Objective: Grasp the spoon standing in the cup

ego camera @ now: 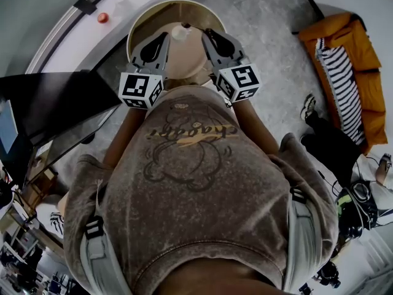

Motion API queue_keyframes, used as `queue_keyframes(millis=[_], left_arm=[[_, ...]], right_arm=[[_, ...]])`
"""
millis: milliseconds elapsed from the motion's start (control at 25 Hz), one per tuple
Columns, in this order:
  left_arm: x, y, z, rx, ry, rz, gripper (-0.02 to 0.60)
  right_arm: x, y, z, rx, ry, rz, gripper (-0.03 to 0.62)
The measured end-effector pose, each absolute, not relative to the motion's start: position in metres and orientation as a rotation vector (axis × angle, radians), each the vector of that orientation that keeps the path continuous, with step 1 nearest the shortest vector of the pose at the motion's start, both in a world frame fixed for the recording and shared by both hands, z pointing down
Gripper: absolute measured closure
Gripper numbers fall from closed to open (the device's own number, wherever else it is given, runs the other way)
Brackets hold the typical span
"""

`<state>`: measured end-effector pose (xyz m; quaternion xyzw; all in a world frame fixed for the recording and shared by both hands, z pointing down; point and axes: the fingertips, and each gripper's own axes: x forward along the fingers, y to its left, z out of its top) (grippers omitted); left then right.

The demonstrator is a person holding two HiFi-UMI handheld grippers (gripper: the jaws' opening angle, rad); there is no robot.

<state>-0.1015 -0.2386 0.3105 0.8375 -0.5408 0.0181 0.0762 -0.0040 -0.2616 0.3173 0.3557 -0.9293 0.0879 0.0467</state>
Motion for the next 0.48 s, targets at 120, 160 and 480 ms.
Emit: queue_keyframes(millis=[120, 160, 480], left_arm=[[-0.1021, -0.2380, 0.3111, 2.507, -1.626, 0.053, 0.565], [-0.1024, -0.2378, 0.3113, 2.506, -1.627, 0.052, 0.565], [-0.1044, -0.2364, 0.3154, 2.477, -1.626, 0.037, 0.565]], right_arm=[[-0.0040, -0.2611, 0.3182, 1.082, -2.833, 0.268, 0.534], [-0.0040, -0.2610, 0.3185, 1.082, -2.833, 0.267, 0.534], [-0.0037, -0.2609, 0.3183, 1.086, -2.836, 0.280, 0.534]])
